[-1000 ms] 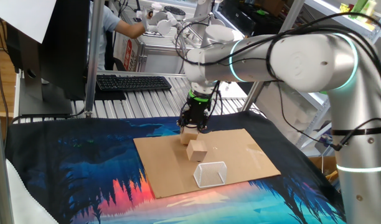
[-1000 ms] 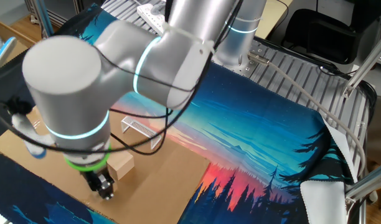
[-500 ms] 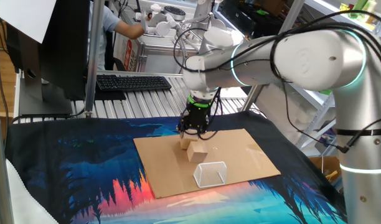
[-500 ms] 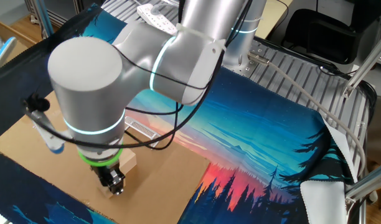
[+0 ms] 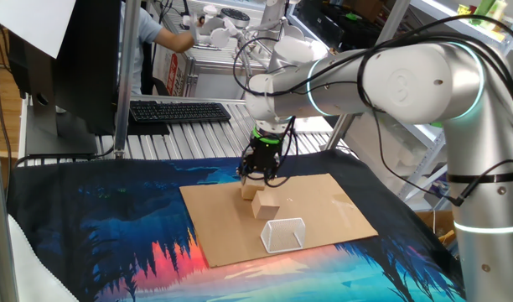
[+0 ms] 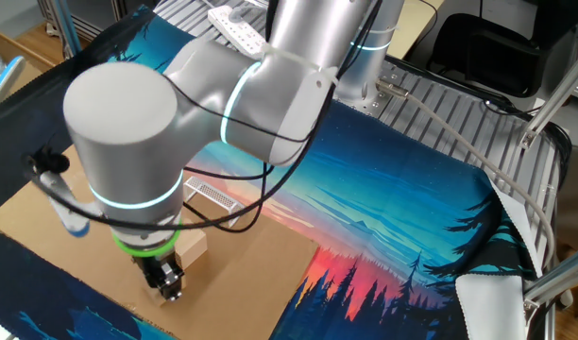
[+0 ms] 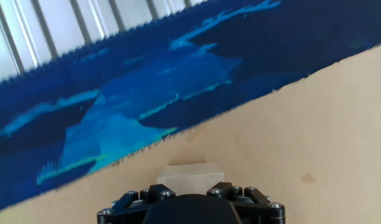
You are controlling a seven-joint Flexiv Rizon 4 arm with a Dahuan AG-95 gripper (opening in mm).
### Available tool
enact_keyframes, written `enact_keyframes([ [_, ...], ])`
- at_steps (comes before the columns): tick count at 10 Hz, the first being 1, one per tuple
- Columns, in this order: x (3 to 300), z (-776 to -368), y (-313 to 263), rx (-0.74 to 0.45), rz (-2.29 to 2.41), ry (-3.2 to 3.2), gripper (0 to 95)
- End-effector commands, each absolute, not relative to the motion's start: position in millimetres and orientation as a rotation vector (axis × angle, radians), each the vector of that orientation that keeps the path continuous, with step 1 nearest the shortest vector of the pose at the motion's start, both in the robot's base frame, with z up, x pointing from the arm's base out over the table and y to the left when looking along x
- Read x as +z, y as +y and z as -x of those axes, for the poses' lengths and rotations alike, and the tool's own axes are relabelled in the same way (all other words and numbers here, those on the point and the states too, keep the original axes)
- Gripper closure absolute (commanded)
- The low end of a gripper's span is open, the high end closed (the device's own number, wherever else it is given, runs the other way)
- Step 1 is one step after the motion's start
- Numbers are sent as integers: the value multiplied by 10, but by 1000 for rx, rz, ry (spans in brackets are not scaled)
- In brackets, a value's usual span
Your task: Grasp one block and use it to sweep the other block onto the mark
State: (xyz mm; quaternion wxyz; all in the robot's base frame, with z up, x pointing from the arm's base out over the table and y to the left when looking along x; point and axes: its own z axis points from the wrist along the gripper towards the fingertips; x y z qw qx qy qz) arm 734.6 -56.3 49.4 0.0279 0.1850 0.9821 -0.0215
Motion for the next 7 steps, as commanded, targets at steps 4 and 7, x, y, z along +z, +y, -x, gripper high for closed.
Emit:
enact_keyframes([
  [4, 528, -7463, -808, -115, -556, 3011, 950],
  [7, 418, -7459, -1096, -123, -513, 3020, 950],
])
